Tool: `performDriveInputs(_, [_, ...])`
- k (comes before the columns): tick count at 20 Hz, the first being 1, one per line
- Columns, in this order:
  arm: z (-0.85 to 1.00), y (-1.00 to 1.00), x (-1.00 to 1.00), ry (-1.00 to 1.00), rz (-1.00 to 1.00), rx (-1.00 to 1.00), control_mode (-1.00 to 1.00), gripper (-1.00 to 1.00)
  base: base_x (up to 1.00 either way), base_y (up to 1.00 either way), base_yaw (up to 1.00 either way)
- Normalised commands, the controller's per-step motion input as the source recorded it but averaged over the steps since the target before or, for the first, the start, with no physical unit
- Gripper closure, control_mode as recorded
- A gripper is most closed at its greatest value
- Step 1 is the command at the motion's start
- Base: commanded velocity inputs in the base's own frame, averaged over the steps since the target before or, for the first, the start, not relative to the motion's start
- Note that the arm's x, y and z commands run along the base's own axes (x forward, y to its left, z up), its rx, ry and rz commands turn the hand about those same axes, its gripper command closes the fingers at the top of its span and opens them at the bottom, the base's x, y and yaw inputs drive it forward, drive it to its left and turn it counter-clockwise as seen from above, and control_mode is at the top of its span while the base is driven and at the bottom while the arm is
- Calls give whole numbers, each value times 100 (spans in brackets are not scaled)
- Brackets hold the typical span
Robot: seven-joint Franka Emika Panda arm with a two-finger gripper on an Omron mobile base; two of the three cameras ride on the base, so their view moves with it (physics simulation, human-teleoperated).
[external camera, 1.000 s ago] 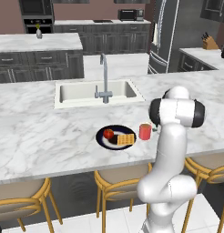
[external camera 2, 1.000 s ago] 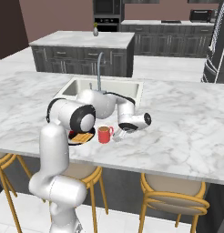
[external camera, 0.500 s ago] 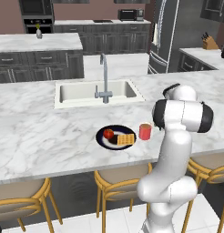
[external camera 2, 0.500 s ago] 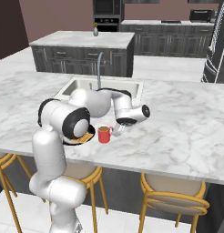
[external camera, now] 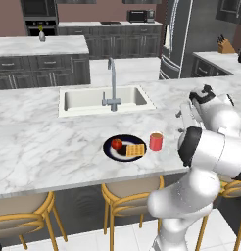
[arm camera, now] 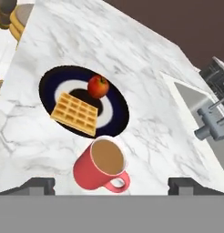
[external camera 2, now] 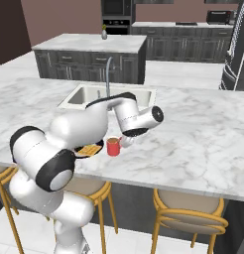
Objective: Pick up the brewed coffee from the coffee machine and place it next to the breakfast plate on the dining counter.
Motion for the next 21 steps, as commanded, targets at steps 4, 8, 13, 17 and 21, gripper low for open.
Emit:
performDriveInputs(4, [35,0,-97,-18,2,-15,-100,-100,0,0,0])
performDriveInputs(8, [-1,-32,-89,-8,12,-4,-100,-100,0,0,0])
performDriveInputs(13, [-1,-55,-81,-4,10,1,-100,-100,0,0,0])
performDriveInputs(17, [0,-52,-67,-4,6,3,-100,-100,0,0,0])
performDriveInputs(21, [0,-51,-58,-4,3,4,-100,-100,0,0,0])
